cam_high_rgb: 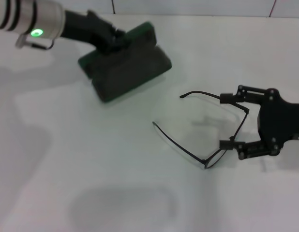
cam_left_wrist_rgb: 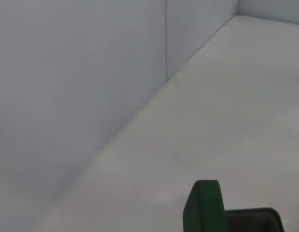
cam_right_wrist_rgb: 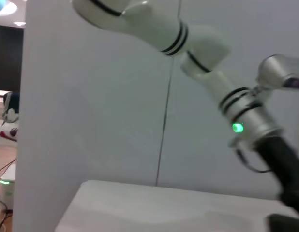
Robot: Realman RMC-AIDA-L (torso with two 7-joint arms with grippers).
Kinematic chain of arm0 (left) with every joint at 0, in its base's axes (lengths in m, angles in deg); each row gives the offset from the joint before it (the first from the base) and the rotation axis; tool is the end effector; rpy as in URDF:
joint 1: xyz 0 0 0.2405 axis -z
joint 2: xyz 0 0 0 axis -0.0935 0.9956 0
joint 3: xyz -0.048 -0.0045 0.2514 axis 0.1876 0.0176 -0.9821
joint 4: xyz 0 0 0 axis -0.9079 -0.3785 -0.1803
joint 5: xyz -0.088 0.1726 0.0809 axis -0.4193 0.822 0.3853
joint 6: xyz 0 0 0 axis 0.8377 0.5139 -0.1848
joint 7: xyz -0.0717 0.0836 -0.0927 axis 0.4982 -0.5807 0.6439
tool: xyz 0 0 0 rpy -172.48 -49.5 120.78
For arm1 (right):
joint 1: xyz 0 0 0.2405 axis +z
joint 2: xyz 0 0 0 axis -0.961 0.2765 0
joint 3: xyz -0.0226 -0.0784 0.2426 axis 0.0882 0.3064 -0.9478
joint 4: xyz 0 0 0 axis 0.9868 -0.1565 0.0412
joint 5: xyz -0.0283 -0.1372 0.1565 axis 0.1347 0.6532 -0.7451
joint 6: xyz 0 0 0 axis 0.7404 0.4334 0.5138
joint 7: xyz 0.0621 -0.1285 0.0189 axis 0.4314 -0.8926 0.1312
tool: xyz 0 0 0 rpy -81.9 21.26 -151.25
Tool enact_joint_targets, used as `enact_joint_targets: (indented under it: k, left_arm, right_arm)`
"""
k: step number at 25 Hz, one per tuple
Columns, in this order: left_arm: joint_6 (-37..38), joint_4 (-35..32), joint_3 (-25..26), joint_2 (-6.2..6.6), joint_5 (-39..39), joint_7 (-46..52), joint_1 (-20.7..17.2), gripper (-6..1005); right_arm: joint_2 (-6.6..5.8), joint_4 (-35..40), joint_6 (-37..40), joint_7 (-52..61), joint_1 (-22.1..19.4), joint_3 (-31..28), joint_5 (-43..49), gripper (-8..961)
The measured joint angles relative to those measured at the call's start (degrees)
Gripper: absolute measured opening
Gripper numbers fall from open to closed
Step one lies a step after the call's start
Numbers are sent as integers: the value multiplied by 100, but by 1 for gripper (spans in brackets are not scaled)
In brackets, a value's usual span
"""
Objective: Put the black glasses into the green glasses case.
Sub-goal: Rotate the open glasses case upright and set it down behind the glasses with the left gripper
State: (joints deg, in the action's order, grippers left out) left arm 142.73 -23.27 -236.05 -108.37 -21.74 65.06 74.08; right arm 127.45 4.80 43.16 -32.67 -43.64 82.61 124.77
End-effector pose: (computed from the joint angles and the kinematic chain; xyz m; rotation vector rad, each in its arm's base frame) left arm -0.1906 0.4442 0.0210 -2.6816 -0.3579 -0.0929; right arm 0.2345 0.3131 0.0064 -2.8301 -0.2154 0.9109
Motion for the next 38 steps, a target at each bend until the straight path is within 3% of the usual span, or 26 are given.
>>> enact_joint_targets:
  k: [6,10,18,25,38]
  left_arm:
    - [-1349,-1028,1,-3,243,-680,663,229]
    - [-1967,-1815,-1,-33,509,-1141,814,236]
    - [-2026,-2415,-1,-45,1111,-1243,1041,249]
    - [-1844,-2525,0,-55,1610,-1168,1081,261]
    - [-1668,-2556,0,-52,1640,-786,1177,282]
  right_arm:
    - [41,-20,-7,-72,-44,16,80,875]
    - [53,-26,-39,-73,-85,6,99,875]
    - [22,-15,-12,-55,-205,-4,96,873]
    - [21,-27,-38,-70,-217,-77,100,872]
    - [7,-8,-49,-26,-334,-145,102,872]
